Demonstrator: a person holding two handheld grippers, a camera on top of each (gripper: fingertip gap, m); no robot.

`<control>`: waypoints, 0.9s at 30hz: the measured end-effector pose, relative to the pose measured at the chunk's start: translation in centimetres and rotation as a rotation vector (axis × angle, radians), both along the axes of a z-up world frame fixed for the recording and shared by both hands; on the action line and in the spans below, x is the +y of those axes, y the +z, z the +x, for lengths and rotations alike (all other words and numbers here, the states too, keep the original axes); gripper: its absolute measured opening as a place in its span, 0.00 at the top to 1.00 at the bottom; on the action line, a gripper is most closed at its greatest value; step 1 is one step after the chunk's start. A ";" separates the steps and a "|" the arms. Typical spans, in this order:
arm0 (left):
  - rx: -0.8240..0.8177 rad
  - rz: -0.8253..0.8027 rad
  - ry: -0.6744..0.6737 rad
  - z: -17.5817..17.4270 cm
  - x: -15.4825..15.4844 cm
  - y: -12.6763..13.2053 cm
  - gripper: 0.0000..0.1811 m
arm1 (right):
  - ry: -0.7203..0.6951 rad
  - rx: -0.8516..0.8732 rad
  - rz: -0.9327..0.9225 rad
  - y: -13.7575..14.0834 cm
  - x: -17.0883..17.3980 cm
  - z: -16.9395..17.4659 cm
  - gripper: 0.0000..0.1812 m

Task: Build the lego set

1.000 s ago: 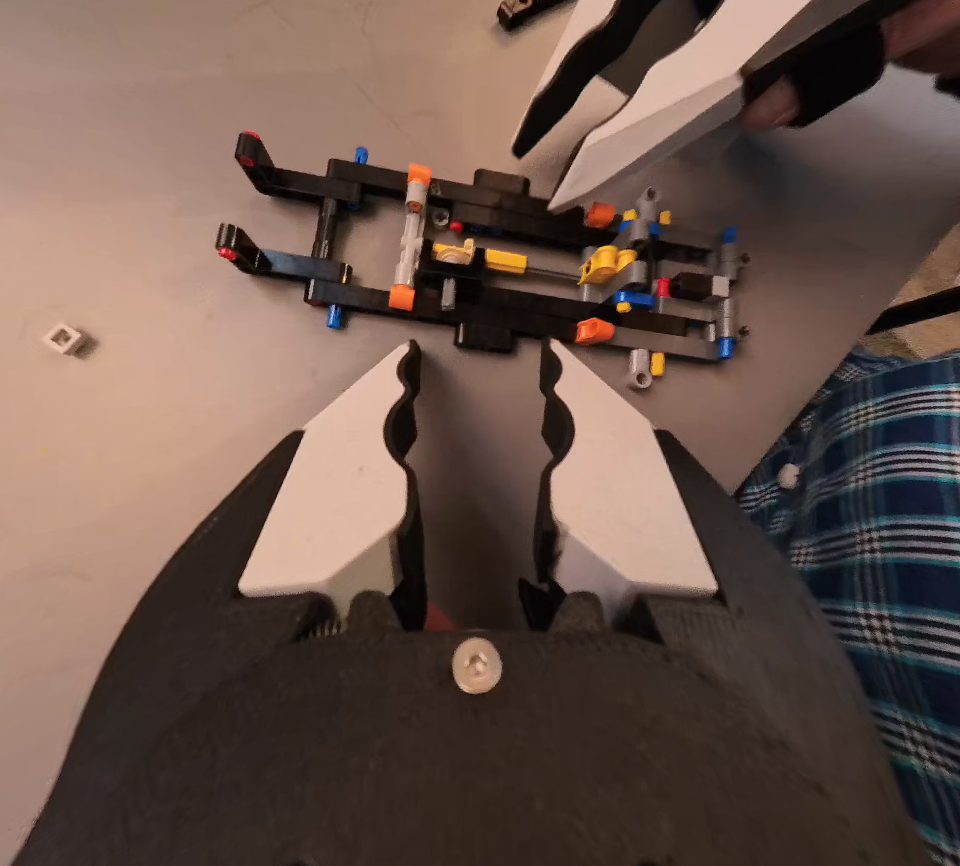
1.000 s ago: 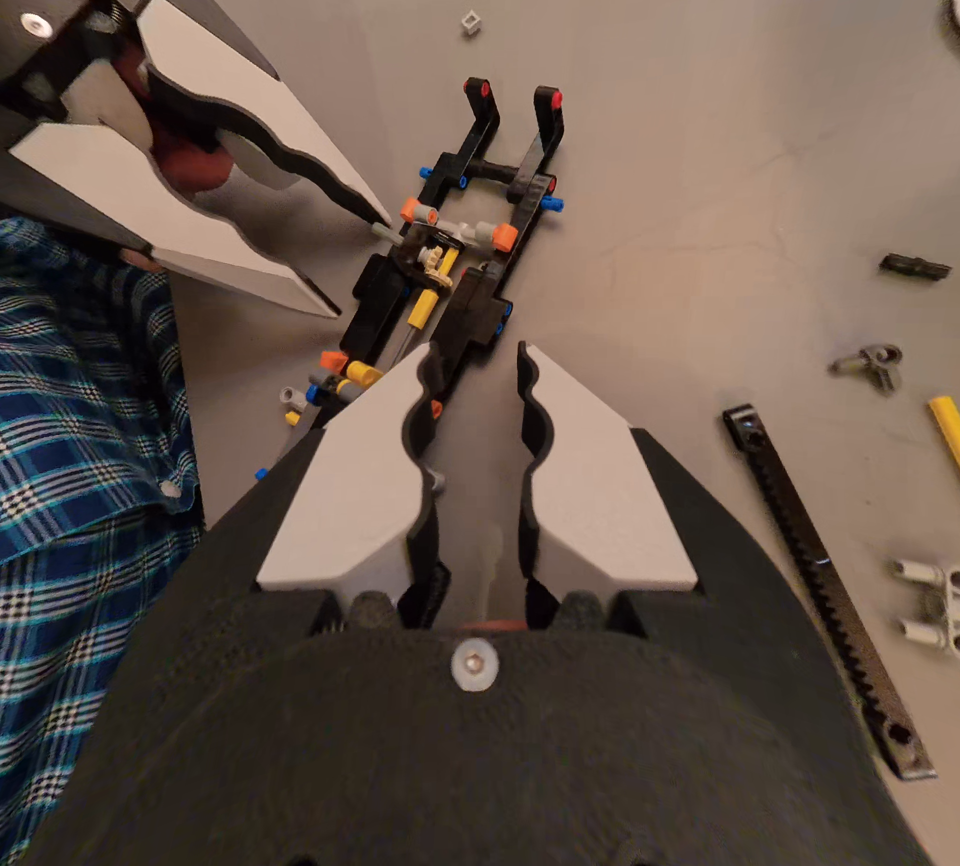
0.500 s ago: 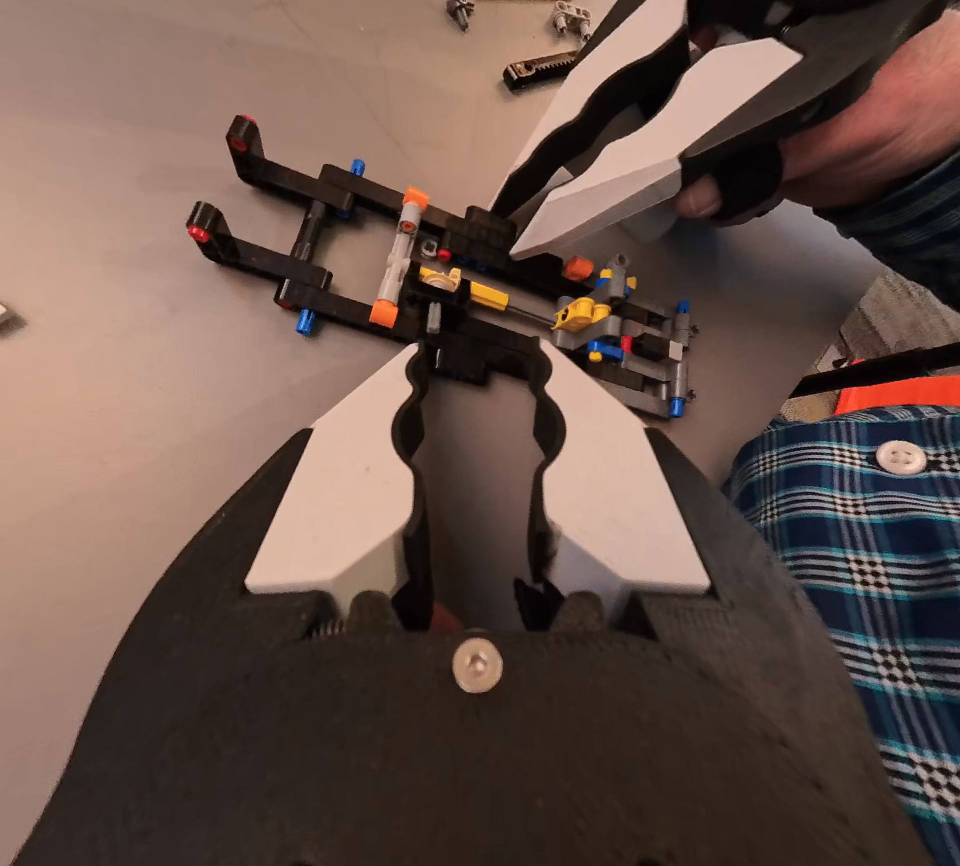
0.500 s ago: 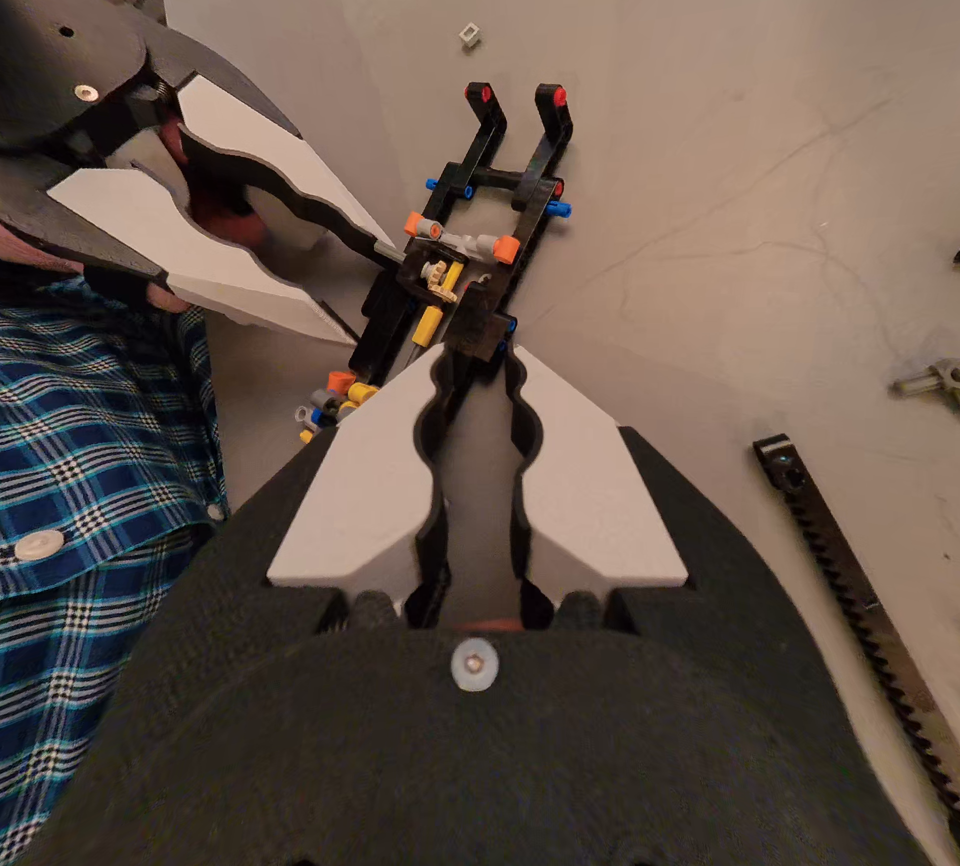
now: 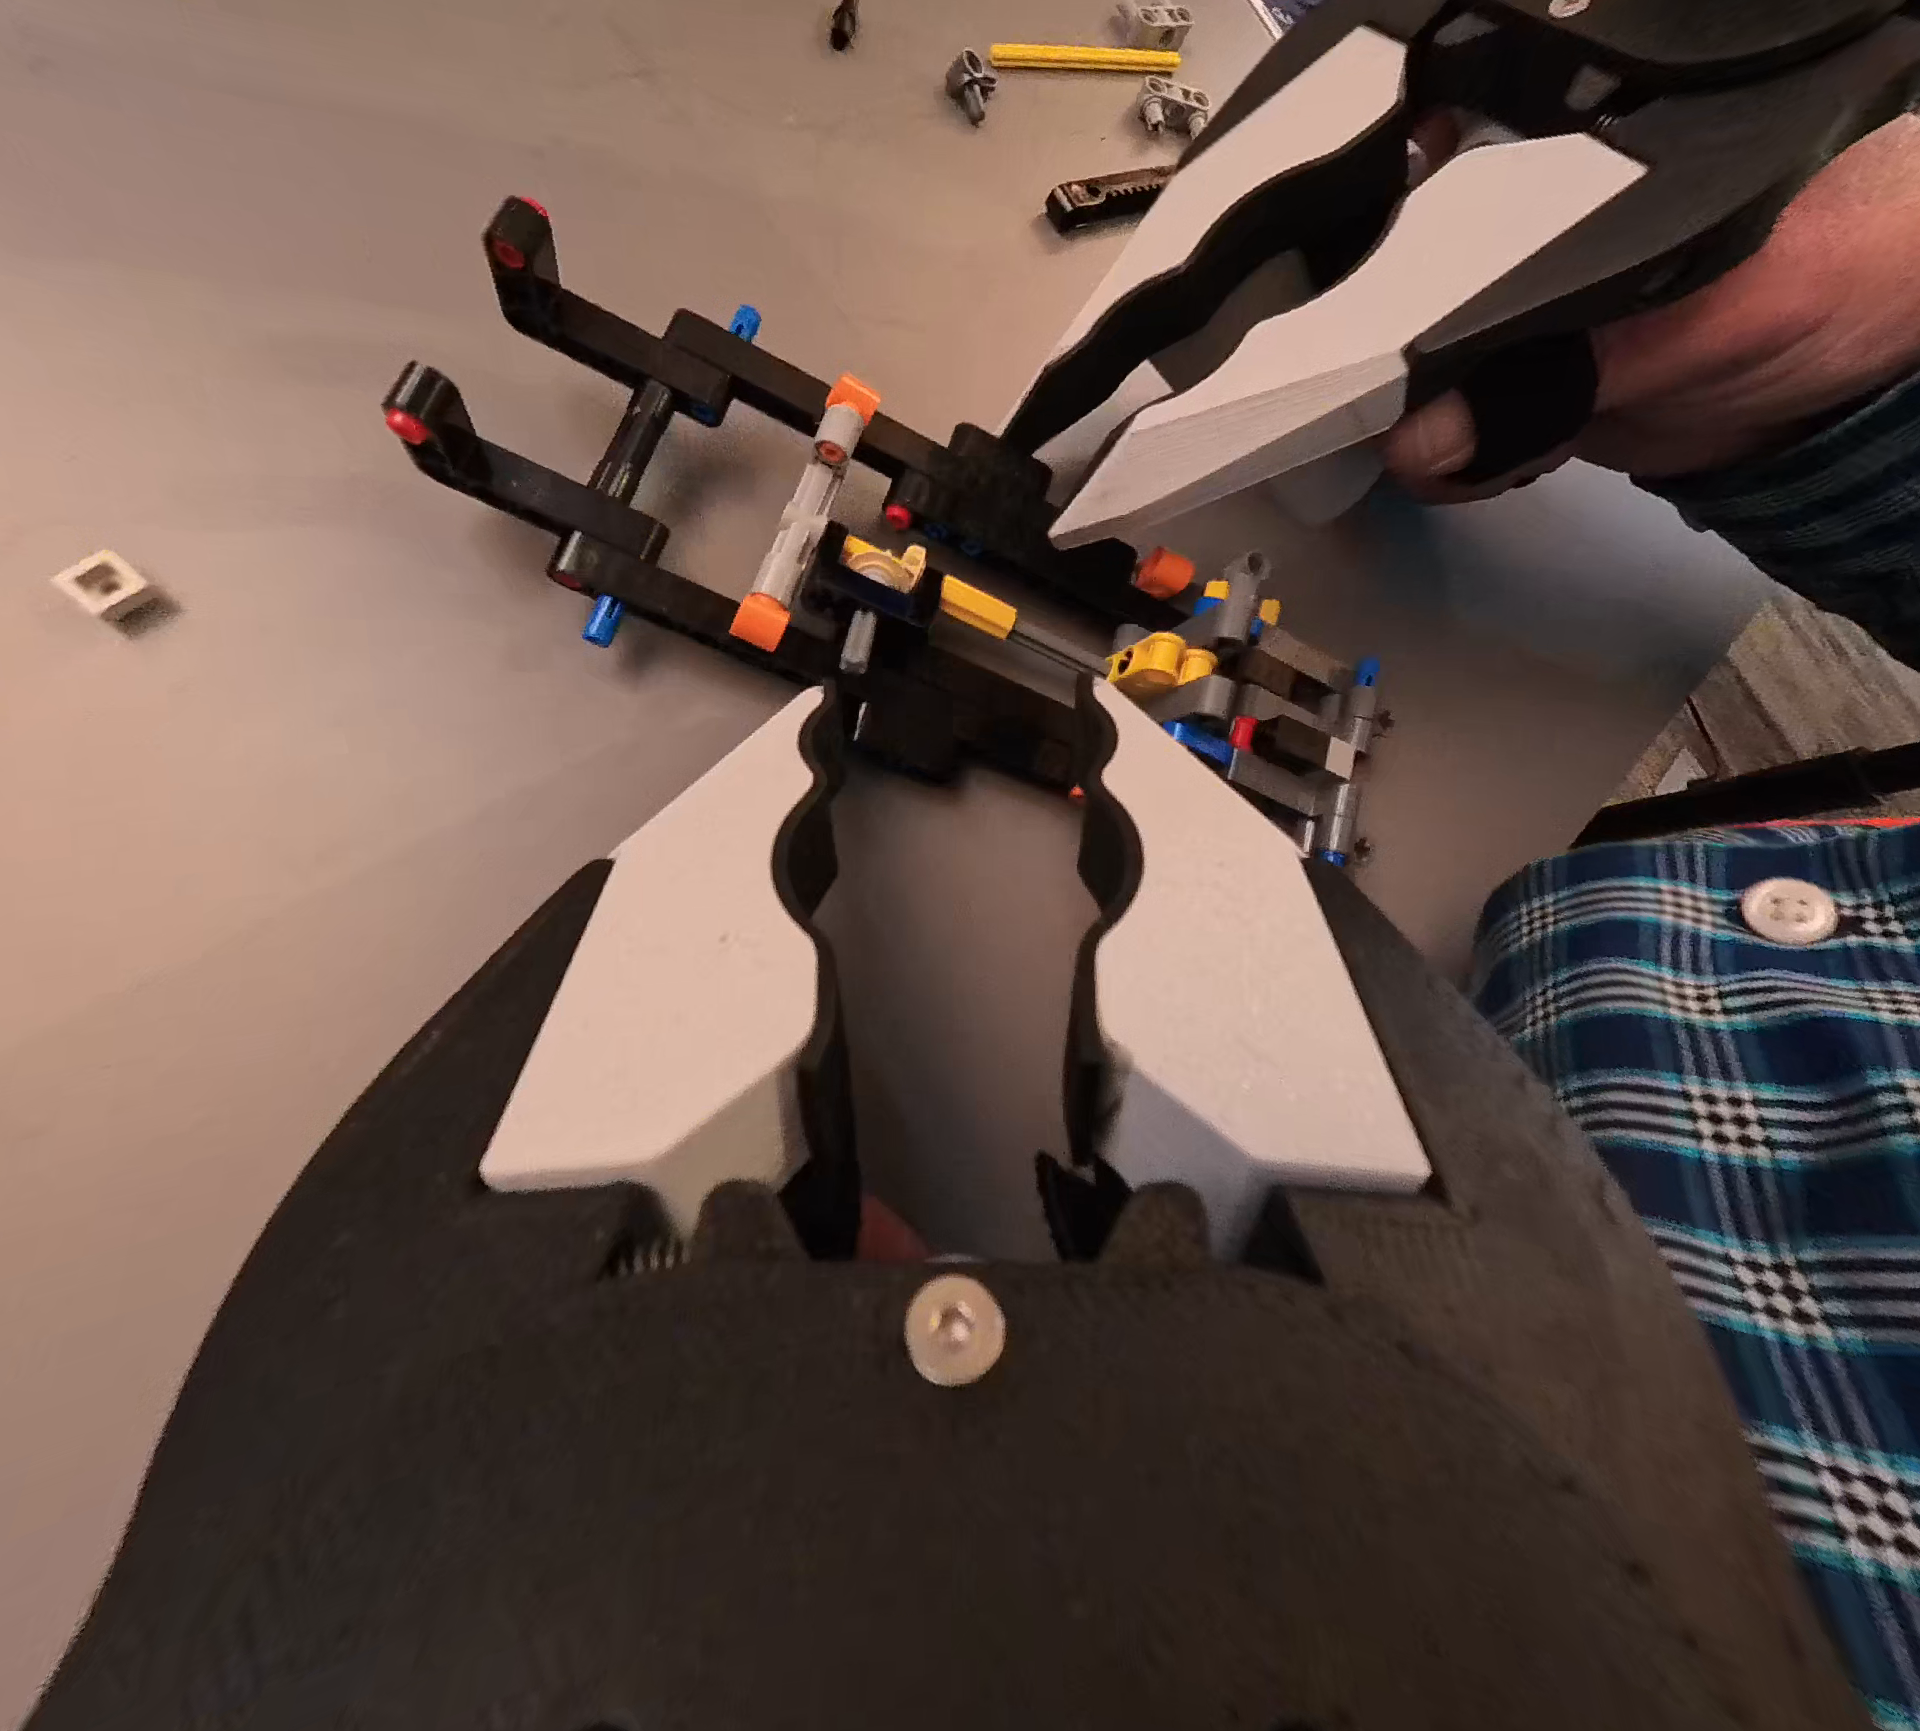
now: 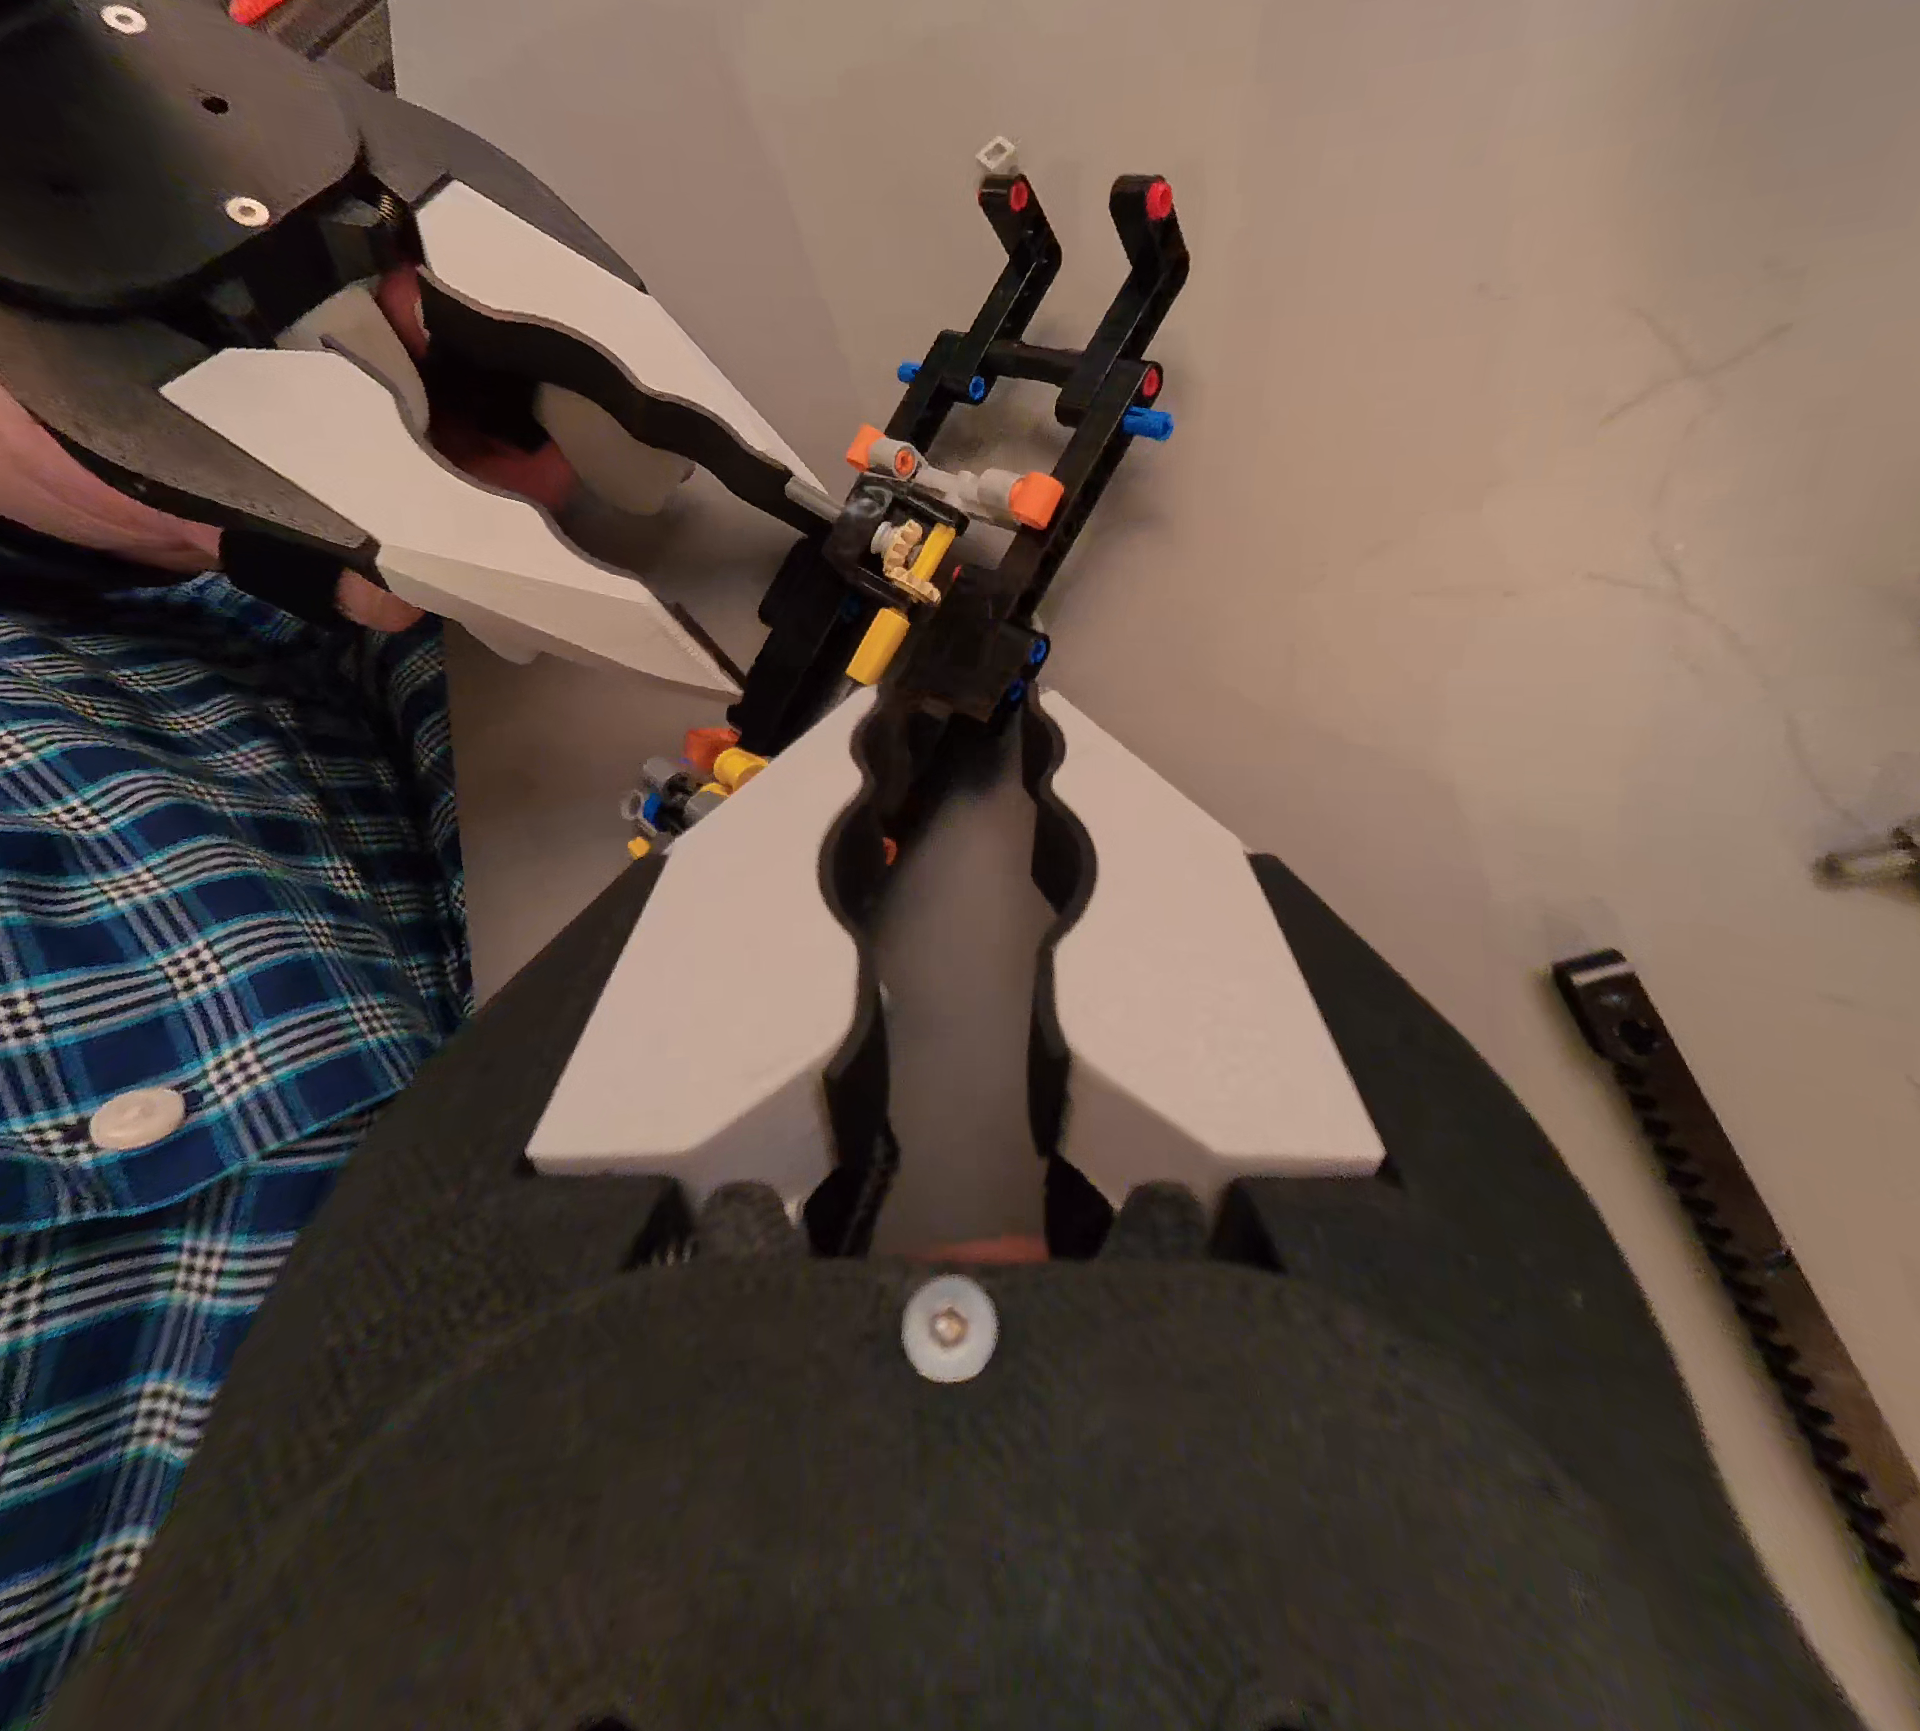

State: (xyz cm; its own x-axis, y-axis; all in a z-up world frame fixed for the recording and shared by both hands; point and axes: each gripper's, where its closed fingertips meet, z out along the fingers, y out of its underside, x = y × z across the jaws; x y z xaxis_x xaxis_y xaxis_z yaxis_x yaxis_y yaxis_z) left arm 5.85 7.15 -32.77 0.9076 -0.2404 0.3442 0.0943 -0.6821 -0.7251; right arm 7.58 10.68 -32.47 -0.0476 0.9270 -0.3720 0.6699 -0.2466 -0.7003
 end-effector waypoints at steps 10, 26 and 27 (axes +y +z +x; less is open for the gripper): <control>0.034 -0.013 0.064 -2.6 -1.2 -0.3 0.76 | 0.045 -0.004 -0.004 -0.3 -2.0 -1.8 0.89; 0.100 -0.012 0.070 -4.6 -1.9 -0.6 0.77 | 0.077 -0.024 0.339 -0.9 1.5 -1.5 0.88; 0.101 -0.012 0.071 -4.6 -1.9 -0.6 0.77 | 0.086 -0.030 0.351 -1.0 1.6 -1.6 0.88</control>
State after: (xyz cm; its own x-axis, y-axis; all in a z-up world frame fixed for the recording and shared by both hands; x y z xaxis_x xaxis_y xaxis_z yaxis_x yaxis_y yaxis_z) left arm 1.22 5.23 -33.41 0.9523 -0.1708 0.2527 0.0696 -0.6847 -0.7254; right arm 5.98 12.29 -33.52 -0.1244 0.9916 -0.0345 0.6993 0.0629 -0.7120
